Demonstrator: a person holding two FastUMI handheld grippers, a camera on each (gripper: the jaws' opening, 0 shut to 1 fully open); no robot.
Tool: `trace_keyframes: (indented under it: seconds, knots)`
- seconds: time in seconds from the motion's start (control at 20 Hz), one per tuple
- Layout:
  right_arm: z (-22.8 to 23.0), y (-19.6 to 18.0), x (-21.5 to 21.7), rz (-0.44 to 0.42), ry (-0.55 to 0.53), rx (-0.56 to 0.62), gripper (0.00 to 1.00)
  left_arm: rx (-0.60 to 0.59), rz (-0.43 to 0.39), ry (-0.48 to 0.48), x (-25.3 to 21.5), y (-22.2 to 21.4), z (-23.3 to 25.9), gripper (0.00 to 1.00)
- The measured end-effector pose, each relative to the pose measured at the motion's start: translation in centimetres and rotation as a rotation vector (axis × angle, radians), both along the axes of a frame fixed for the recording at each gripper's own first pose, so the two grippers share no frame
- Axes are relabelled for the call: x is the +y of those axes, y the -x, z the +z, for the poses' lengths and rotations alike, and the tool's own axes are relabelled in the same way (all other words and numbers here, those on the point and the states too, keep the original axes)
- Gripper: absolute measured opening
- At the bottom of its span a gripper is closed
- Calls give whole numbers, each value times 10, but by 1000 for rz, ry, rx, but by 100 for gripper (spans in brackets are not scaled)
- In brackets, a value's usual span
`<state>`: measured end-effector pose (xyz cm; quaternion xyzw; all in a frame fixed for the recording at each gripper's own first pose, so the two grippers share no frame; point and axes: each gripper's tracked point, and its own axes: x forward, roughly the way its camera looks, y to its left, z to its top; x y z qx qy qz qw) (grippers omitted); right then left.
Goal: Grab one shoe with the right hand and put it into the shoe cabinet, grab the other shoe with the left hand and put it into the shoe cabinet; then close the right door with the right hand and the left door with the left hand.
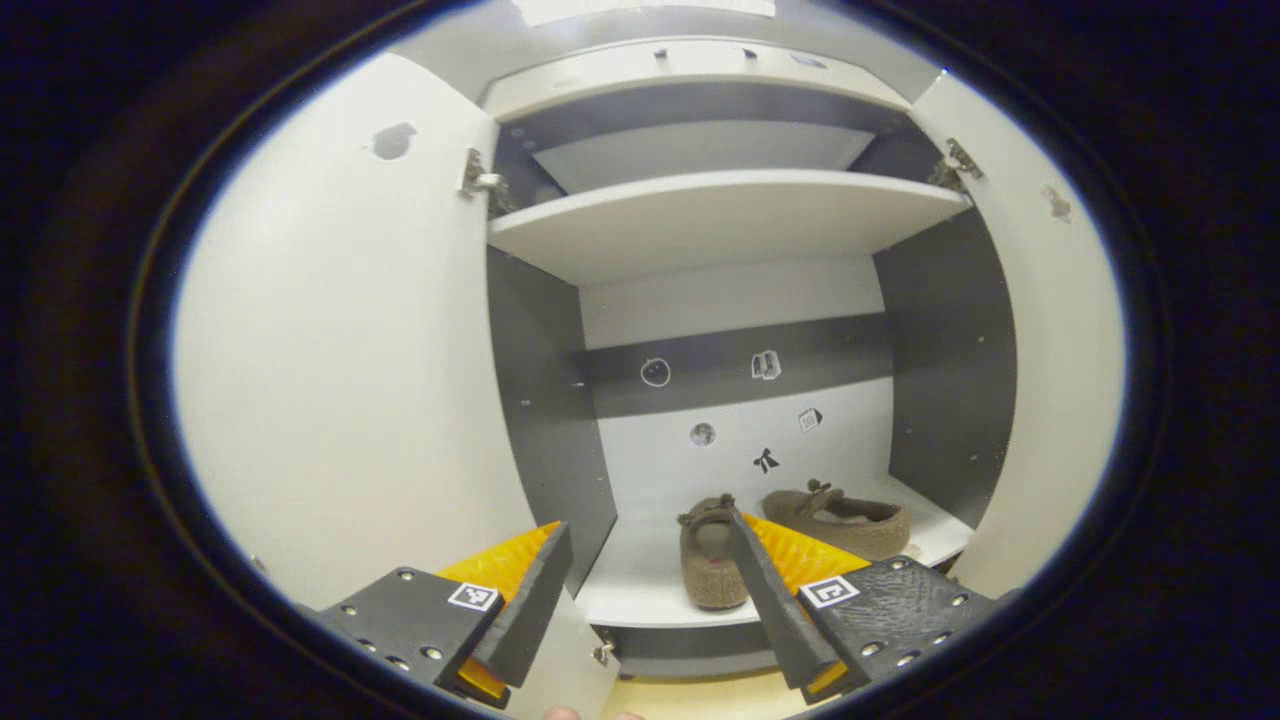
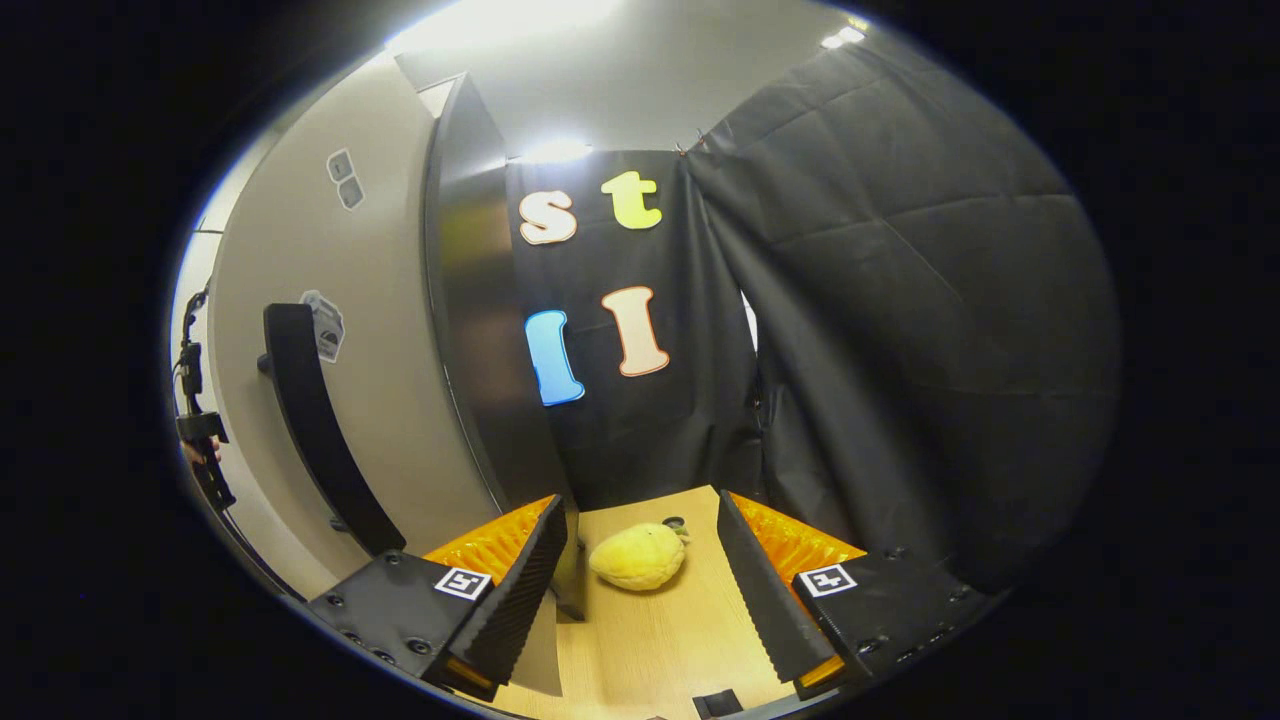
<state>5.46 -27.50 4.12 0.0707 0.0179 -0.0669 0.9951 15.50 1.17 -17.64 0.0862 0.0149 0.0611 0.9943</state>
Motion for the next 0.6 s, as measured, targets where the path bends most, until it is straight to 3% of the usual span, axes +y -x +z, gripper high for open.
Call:
trace_keyframes:
  seconds: [0.1,0.2,0.3,0.35,0.45,0.6]
  knots:
    - [7,-2,5,10,2,-8,96,-45,4,-12,7,25,-7,100]
    - [14,-2,6,3,16,-19,92,-70,58,-19,21,53,-20,100]
    - [19,-3,8,-5,30,-28,96,-81,91,8,29,73,-37,100]
    - [22,-3,11,-6,35,-33,92,-81,81,40,28,79,-47,100]
    - [26,-5,16,-4,45,-37,96,-65,39,107,21,87,-64,100]
    - [34,-7,26,-11,67,-47,96,-55,23,113,15,104,-82,100]
